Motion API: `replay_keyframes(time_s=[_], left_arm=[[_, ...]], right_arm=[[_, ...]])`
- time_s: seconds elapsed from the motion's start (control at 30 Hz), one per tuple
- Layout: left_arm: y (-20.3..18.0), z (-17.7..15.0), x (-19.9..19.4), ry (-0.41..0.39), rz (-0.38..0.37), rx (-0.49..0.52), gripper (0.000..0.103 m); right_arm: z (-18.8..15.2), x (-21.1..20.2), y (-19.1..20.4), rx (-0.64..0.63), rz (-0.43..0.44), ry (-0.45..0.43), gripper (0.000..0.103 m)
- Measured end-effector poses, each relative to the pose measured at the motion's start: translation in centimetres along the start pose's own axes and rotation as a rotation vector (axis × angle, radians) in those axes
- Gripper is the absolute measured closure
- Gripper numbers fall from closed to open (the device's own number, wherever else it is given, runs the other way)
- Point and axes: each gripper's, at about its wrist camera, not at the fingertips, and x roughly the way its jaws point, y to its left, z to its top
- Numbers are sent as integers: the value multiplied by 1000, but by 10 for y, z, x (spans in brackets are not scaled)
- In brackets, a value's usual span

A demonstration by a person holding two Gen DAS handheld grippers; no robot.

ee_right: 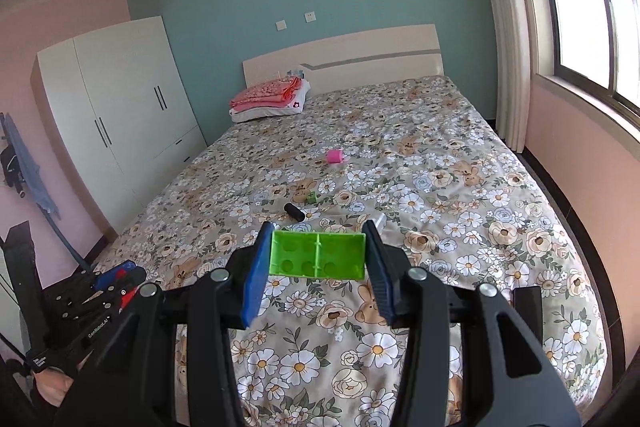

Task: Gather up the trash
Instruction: 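Lift the red and green blocks with both tools toward the wastebasket, then lower both tools over the wastebasket and open them to drop the blocks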

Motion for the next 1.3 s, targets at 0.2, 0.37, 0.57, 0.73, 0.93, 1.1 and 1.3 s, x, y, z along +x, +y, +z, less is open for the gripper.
replay_keyframes(time_s=[0.2,0.37,0.57,0.73,0.93,1.1,1.3], left_arm=[[-1,-24,-44,-27,26,-4,81],[1,-51,-60,-10,56,-1,81],[7,-87,-70,17,60,-6,81],[12,-120,-70,50,70,4,81],[27,-162,-55,125,98,-14,81],[37,-194,-48,171,112,-19,81],[41,-231,-33,228,99,-17,81]], right_arm=[[-26,-49,11,-46,37,-9,57],[-49,-73,17,-66,79,-1,57],[-82,-85,24,-88,117,31,57],[-113,-85,35,-120,130,66,57],[-157,-73,50,-154,177,139,57],[-192,-62,63,-182,196,185,57],[-233,-44,73,-217,223,260,57]])
